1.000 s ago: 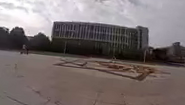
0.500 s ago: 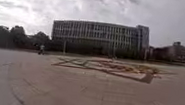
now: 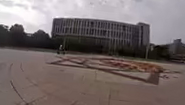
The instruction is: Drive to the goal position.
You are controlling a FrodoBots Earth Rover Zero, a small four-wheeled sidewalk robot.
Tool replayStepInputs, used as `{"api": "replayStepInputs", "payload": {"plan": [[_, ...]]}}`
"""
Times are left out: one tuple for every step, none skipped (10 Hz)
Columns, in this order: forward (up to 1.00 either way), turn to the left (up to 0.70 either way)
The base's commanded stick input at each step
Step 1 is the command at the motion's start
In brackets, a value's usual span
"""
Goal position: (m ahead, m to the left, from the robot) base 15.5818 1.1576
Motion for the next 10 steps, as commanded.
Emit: {"api": "replayStepInputs", "payload": {"plan": [[0.7,-0.01],[0.7,-0.01],[0.7,-0.01],[0.7,-0.01],[0.7,-0.01],[0.7,-0.01],[0.7,-0.01],[0.7,-0.01],[0.7,-0.01],[0.7,-0.01]]}}
